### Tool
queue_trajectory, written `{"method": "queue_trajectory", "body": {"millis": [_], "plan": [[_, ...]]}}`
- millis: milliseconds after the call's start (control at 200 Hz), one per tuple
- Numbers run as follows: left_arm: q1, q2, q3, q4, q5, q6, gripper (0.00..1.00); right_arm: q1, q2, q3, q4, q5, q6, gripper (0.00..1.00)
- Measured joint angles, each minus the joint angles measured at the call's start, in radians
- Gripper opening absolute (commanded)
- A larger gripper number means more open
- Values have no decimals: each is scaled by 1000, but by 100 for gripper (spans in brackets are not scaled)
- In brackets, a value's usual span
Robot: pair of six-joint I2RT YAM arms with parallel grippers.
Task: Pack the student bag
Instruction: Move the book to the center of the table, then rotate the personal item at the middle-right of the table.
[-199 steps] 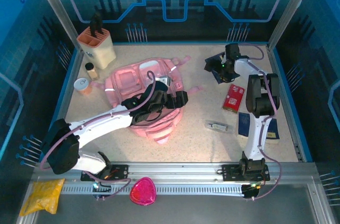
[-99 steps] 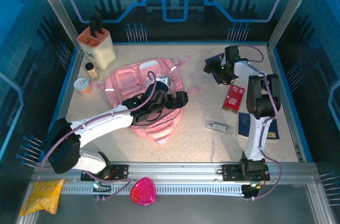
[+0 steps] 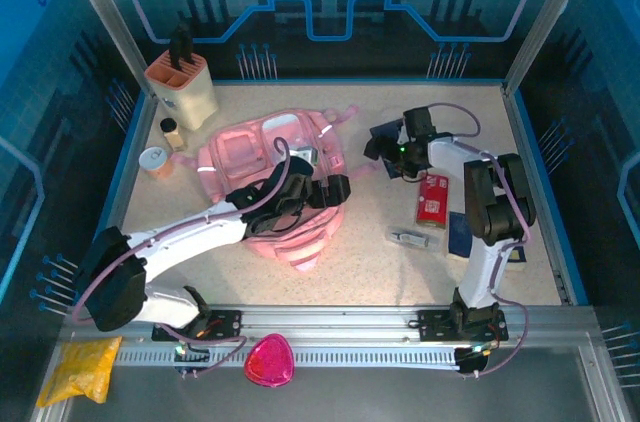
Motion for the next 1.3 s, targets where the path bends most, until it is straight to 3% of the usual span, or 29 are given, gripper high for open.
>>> {"method": "queue_trajectory", "body": {"millis": [490, 630, 961, 1301], "plan": [[0, -81, -30, 0, -19, -26, 99, 136, -185, -268, 156, -39, 137, 100], [-1, -81, -31, 0, -18, -30, 99, 117, -214, -272, 125, -45, 133, 100], [-28, -22, -31, 45, -2, -61, 99, -32, -234, -201, 19, -39, 50, 100], [-40, 60, -2, 69, 13, -79, 99, 50, -338, -359, -20, -7, 14, 100]]}}
